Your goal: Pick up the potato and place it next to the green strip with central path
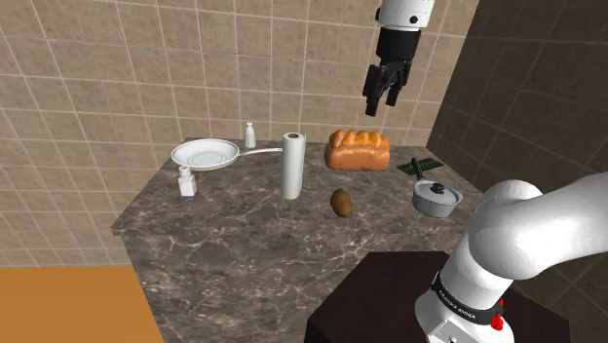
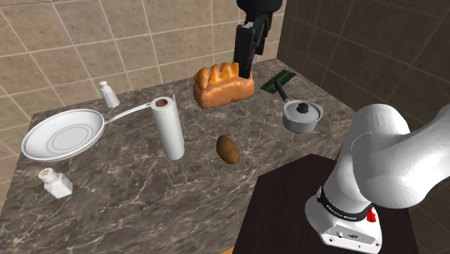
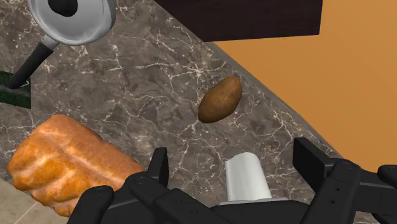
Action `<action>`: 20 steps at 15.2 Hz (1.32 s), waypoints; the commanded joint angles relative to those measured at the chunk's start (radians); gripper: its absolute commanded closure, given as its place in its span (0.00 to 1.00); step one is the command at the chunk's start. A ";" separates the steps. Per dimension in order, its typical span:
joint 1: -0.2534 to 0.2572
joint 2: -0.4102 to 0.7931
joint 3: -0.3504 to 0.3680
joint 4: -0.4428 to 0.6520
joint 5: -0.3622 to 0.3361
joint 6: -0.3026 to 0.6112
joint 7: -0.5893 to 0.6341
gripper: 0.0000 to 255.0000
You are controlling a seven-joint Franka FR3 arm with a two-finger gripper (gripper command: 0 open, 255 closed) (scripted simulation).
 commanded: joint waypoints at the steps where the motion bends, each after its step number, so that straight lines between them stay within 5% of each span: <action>1: 0.000 0.000 0.000 0.000 0.000 0.000 0.000 0.00; 11: -0.075 0.049 0.103 -0.297 0.023 0.345 0.290 0.00; 20: -0.170 0.267 0.215 -0.441 0.005 0.697 0.579 0.00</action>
